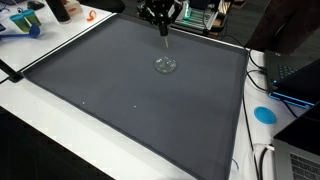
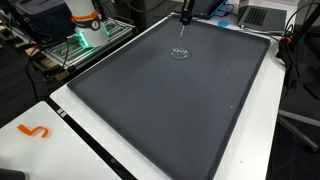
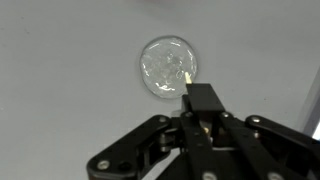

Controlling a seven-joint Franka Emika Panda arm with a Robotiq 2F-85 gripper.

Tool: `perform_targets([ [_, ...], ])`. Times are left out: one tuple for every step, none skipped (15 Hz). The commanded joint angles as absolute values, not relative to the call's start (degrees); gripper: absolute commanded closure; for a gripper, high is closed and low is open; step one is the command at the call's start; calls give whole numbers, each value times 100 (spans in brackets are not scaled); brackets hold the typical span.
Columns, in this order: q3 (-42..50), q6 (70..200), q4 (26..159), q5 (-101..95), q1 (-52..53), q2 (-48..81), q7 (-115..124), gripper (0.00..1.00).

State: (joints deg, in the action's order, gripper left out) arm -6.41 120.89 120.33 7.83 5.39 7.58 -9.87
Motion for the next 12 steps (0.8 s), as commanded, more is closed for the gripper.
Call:
perform_targets([
  [-684,12151,12224,1019,502,872,-1256,97],
  [-694,12176,12262,1075,495,906,-1308,97],
  [-704,12251,12317,1135,488,931,-1395,97],
  [-718,12312,12364,1250,473,961,-1520,97],
  [-723,12361,12410,1297,474,982,-1591,97],
  [-734,12403,12446,1350,473,1012,-1670,97],
  [-737,12458,12475,1367,477,1044,-1700,97],
  [-737,12525,12512,1367,481,1069,-1714,97],
  [-734,12588,12536,1332,490,1103,-1699,97],
  [-739,12673,12565,1304,495,1131,-1703,97],
  [-748,12787,12599,1307,495,1155,-1716,97],
  [-748,12938,12641,1276,503,1171,-1678,97],
])
